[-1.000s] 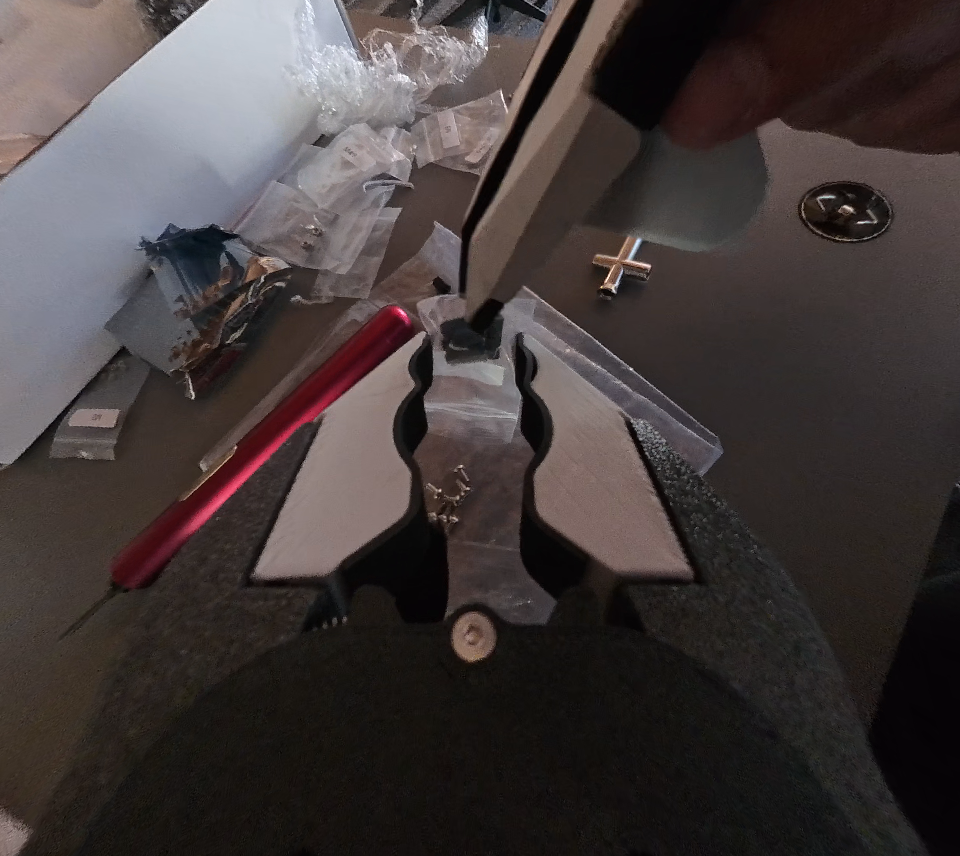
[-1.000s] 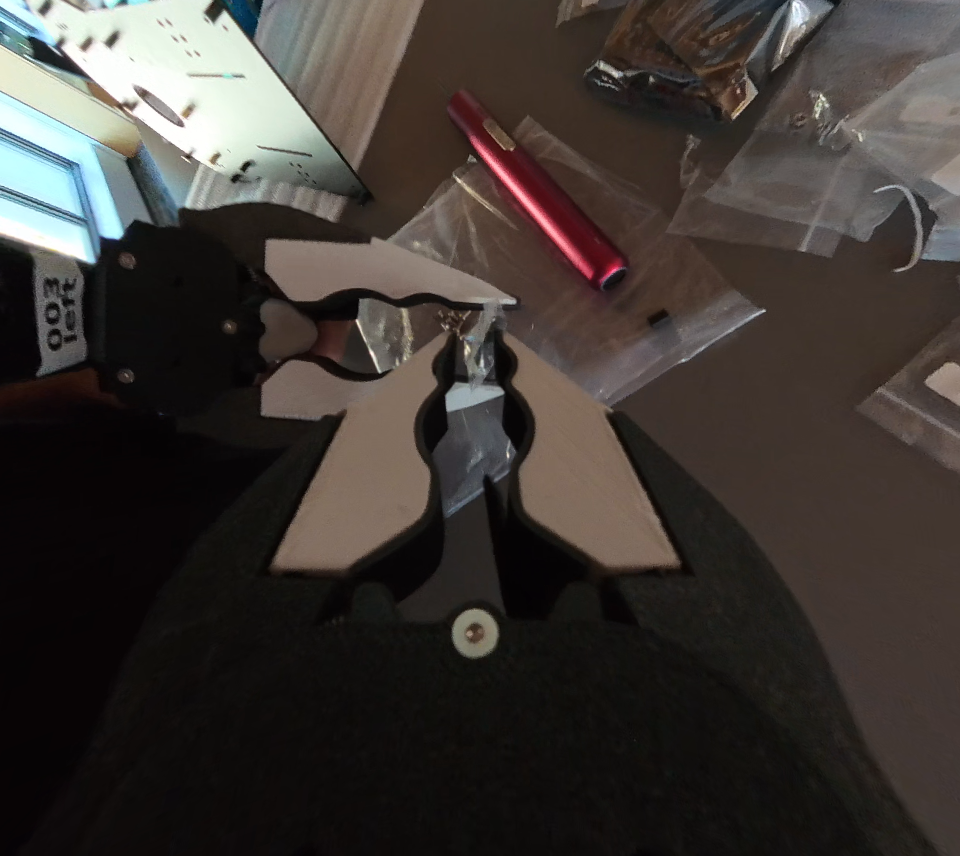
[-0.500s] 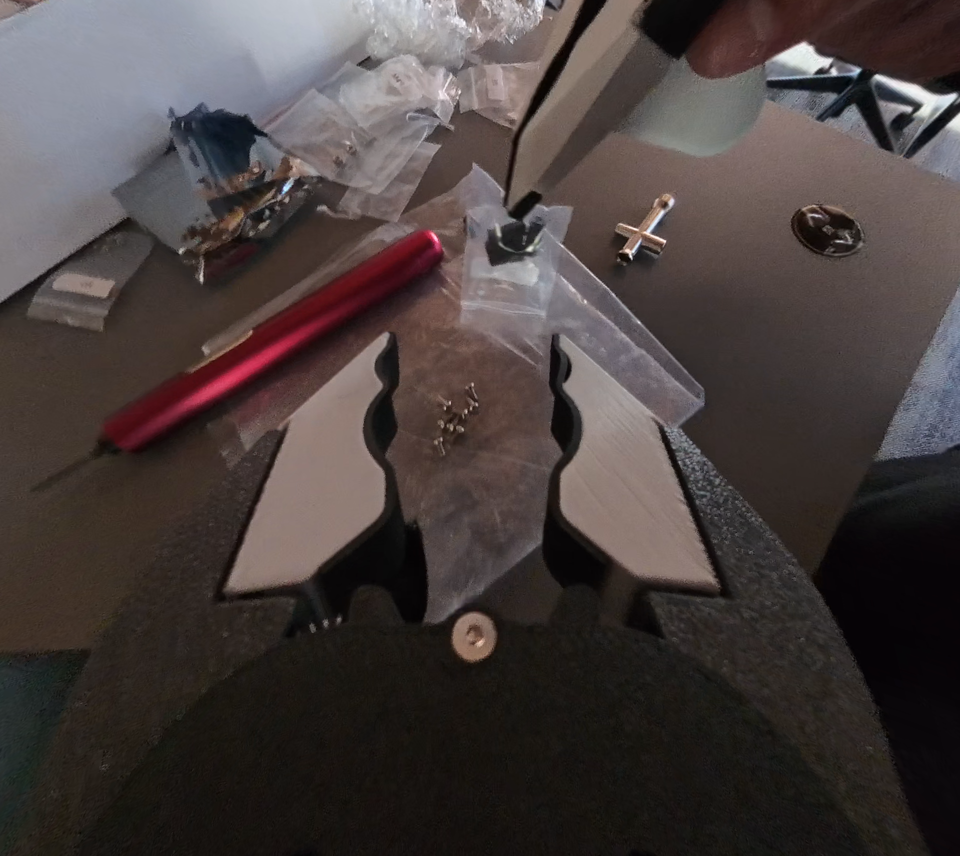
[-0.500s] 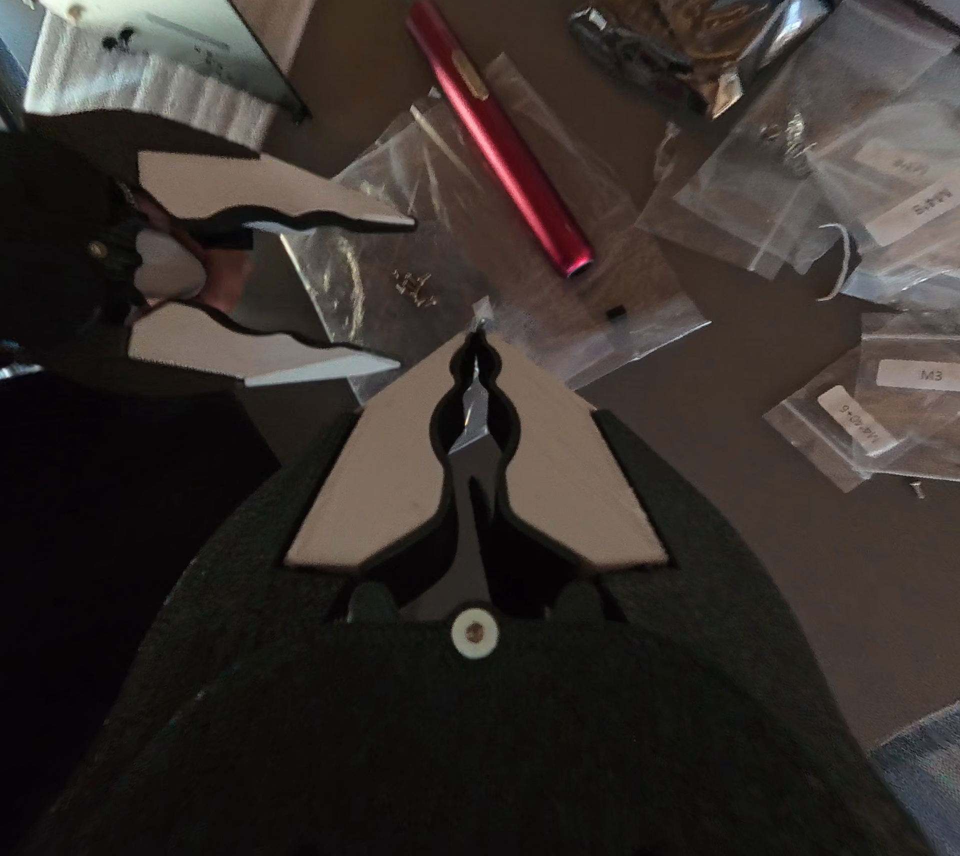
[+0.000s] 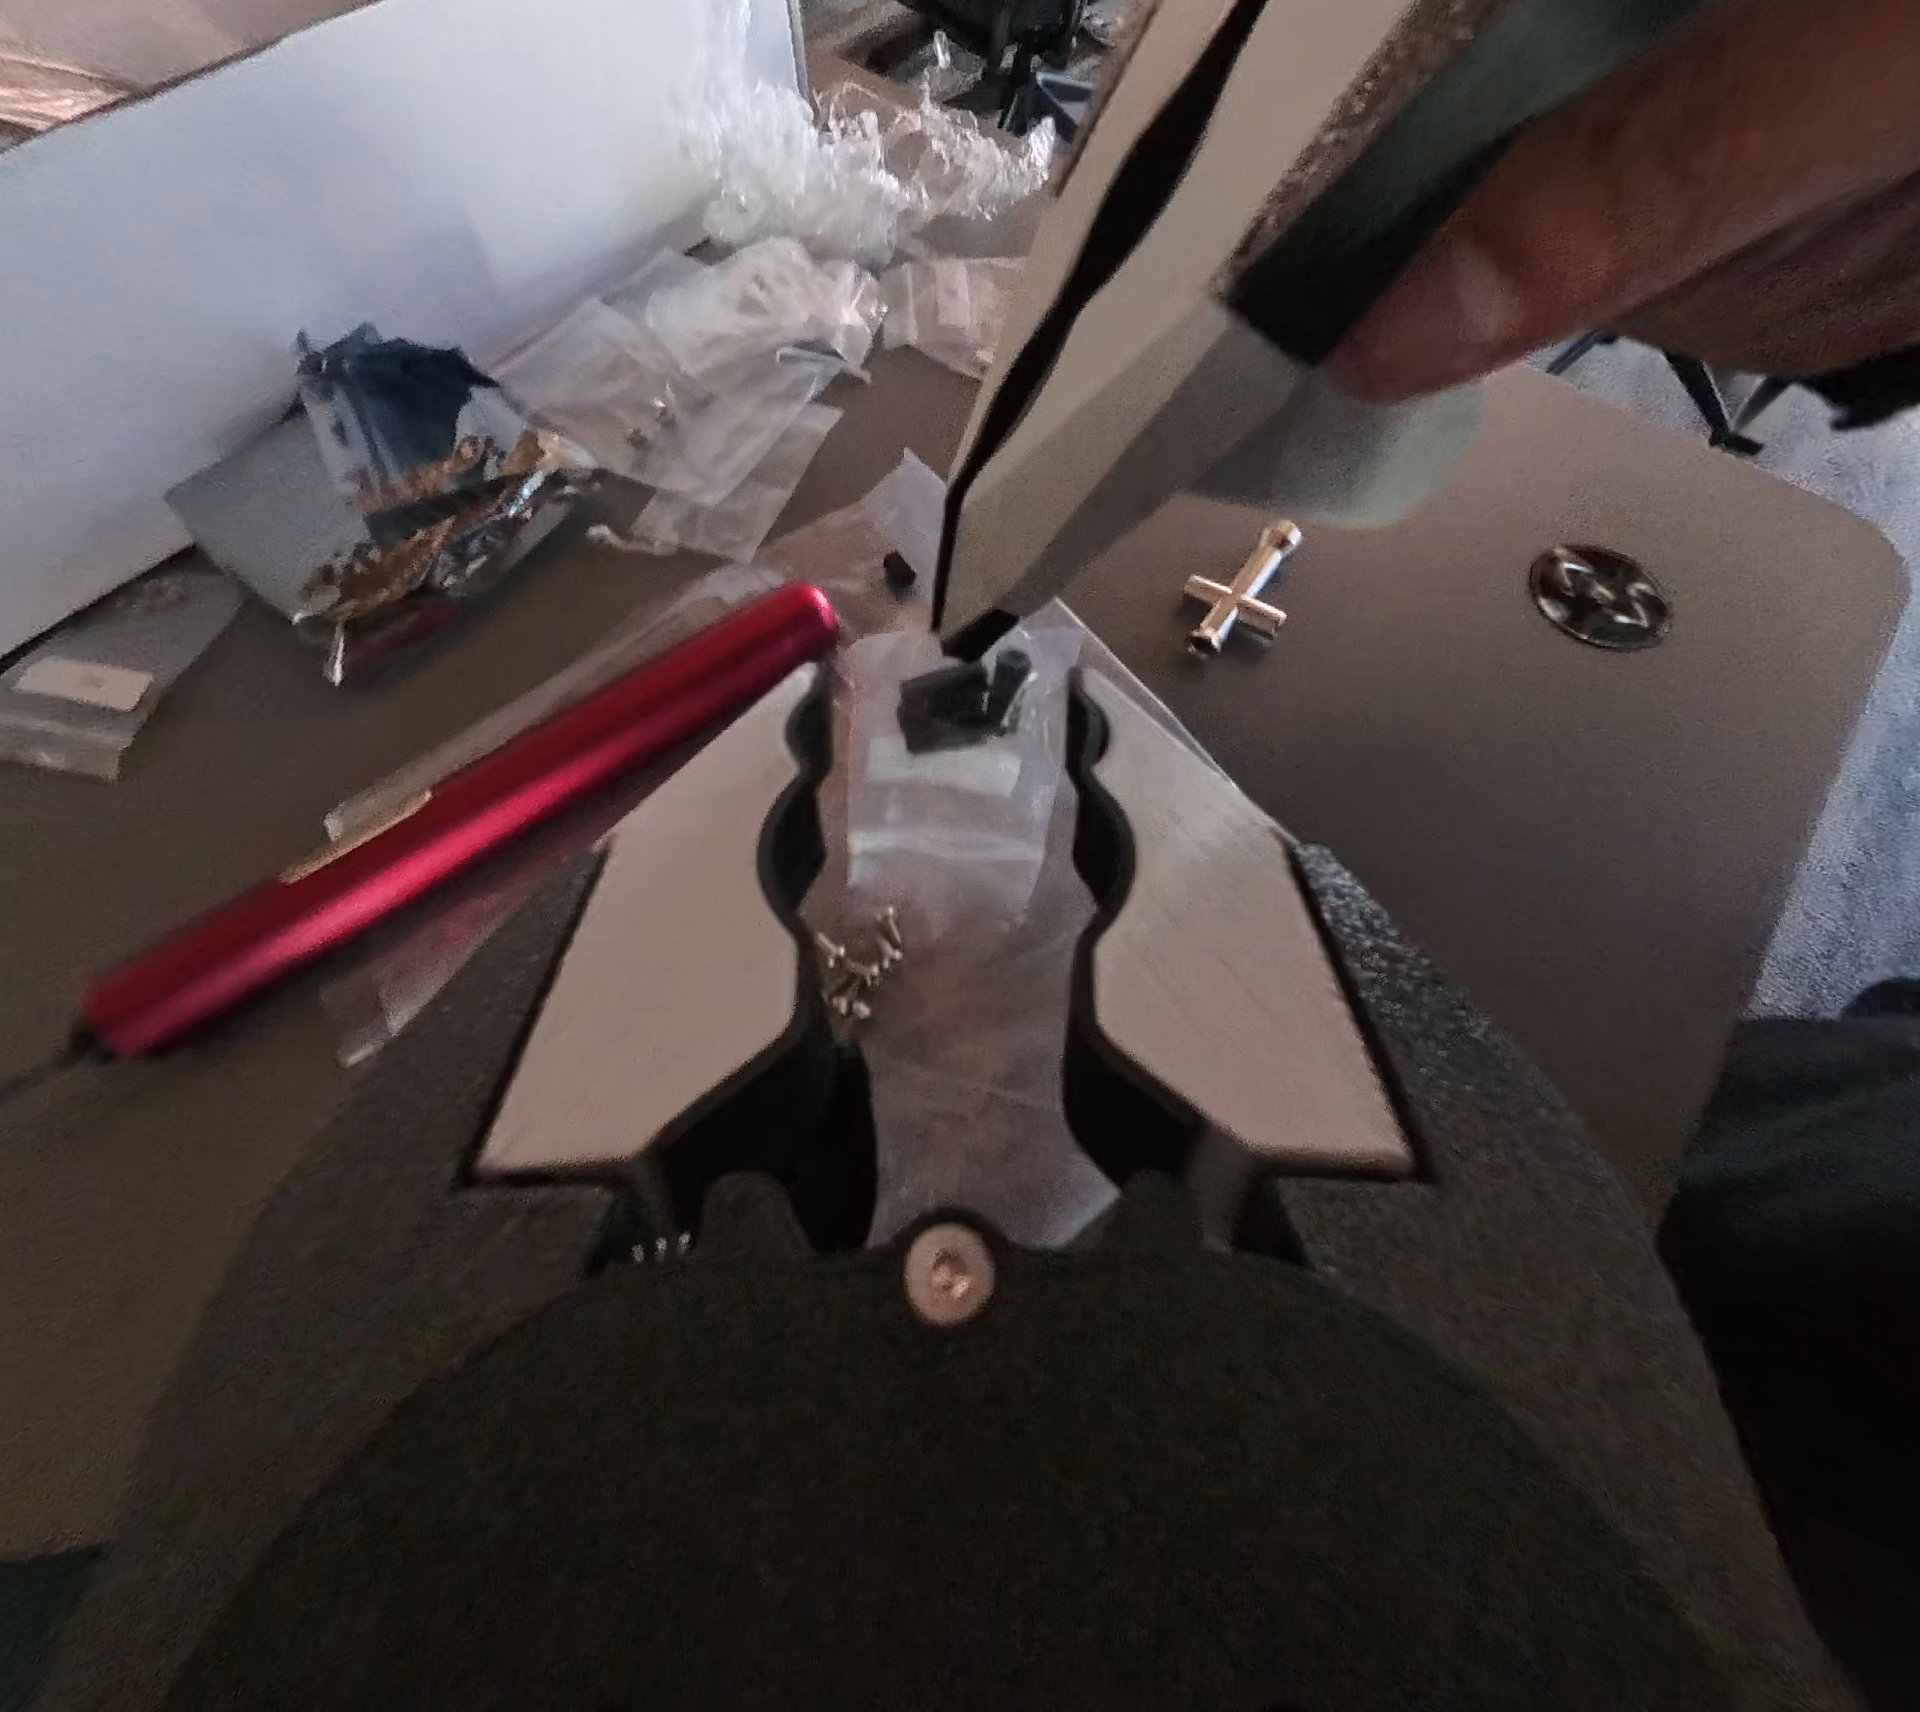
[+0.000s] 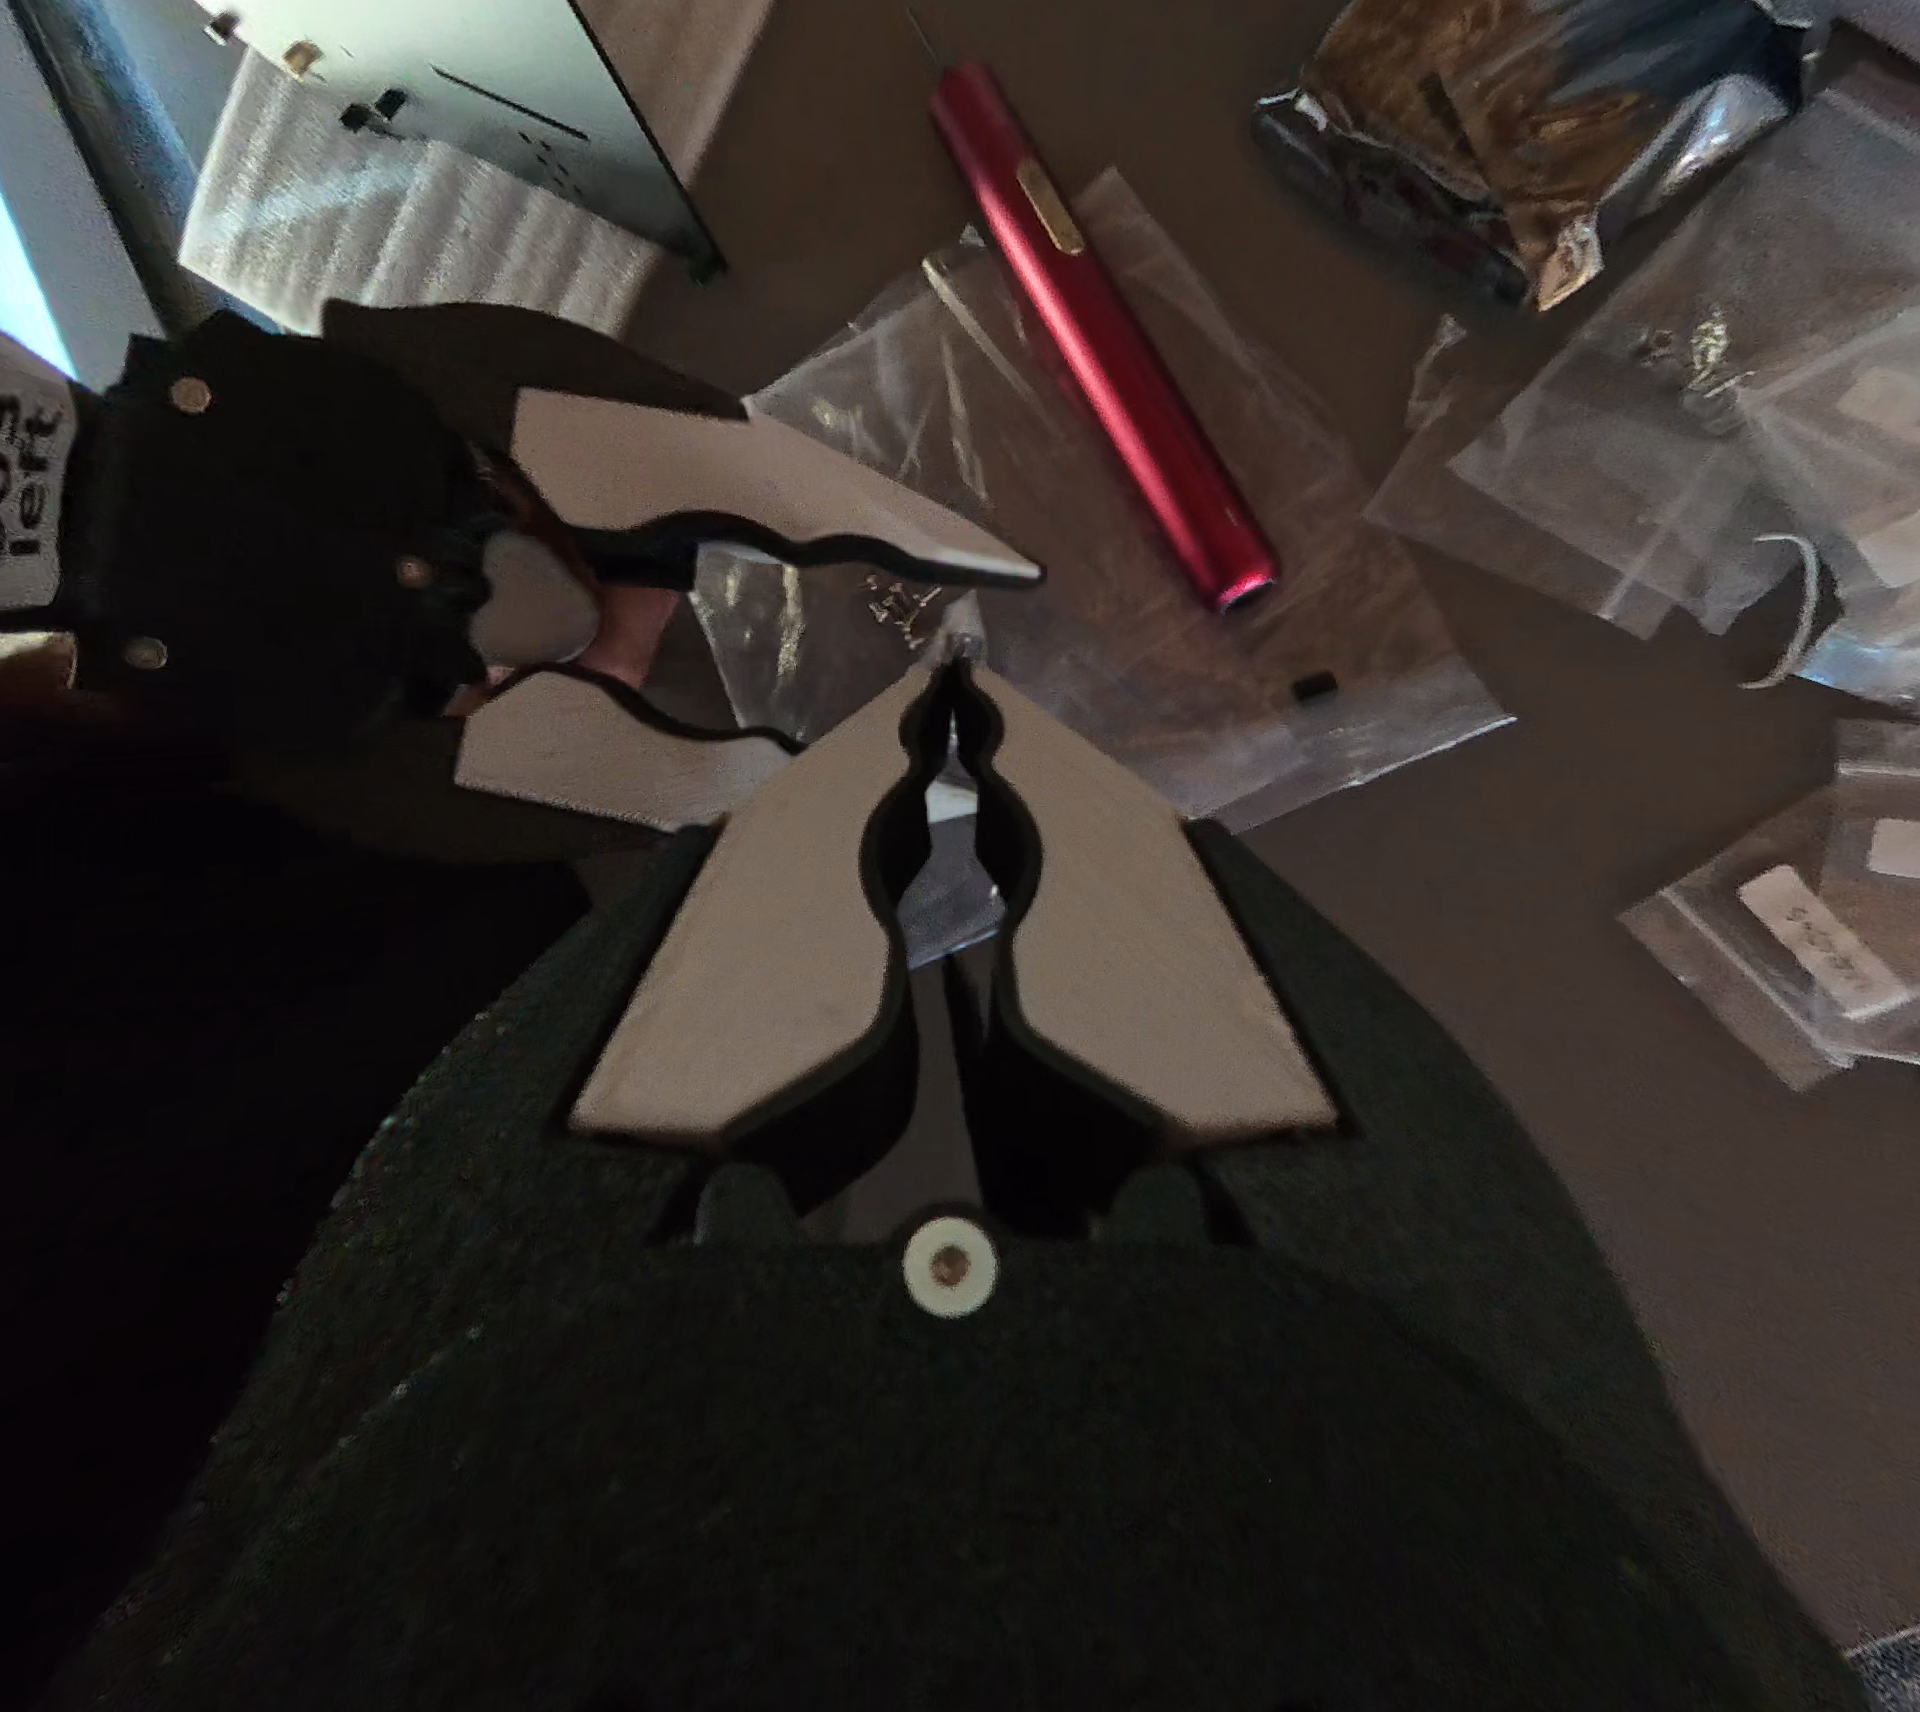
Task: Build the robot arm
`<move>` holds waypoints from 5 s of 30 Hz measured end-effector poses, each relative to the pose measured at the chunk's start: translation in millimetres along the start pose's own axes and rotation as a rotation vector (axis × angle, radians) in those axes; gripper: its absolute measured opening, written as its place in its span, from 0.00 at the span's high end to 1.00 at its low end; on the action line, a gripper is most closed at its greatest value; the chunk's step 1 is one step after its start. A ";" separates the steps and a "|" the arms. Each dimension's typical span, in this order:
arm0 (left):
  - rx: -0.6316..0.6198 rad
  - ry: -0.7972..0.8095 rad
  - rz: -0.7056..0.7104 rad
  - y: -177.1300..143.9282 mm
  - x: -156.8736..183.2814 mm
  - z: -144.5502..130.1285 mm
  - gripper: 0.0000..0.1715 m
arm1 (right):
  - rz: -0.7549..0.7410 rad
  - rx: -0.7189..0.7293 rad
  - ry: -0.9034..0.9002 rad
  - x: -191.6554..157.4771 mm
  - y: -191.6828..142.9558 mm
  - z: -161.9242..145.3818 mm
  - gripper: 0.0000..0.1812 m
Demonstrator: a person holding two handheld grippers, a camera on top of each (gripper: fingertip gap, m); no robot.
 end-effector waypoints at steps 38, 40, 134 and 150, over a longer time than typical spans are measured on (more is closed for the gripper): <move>0.238 -0.126 -0.392 -33.3 -31.6 20.9 0.82 | 0.175 -0.091 -0.845 -18.4 -19.2 13.7 1.00; 0.279 -0.120 -0.426 -35.3 -31.1 26.1 0.86 | 0.189 -0.070 -0.875 -22.9 -21.4 21.1 1.00; 0.068 -0.263 -0.222 -42.1 -23.4 -5.3 0.79 | 0.131 0.210 0.123 19.9 -46.7 -1.6 1.00; 0.495 -0.621 -0.580 -49.2 -22.7 33.1 0.90 | 0.515 0.210 0.150 -14.2 -59.2 22.2 1.00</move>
Point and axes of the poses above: each gripper's, where its closed fingertips meet, y out along the fingers, z out of its top, x = y × z across the jaws, the point moved 3 cm from there along -y, back along the fingers, and after that the axes turned 14 degrees about y, right-handed, at the moved point
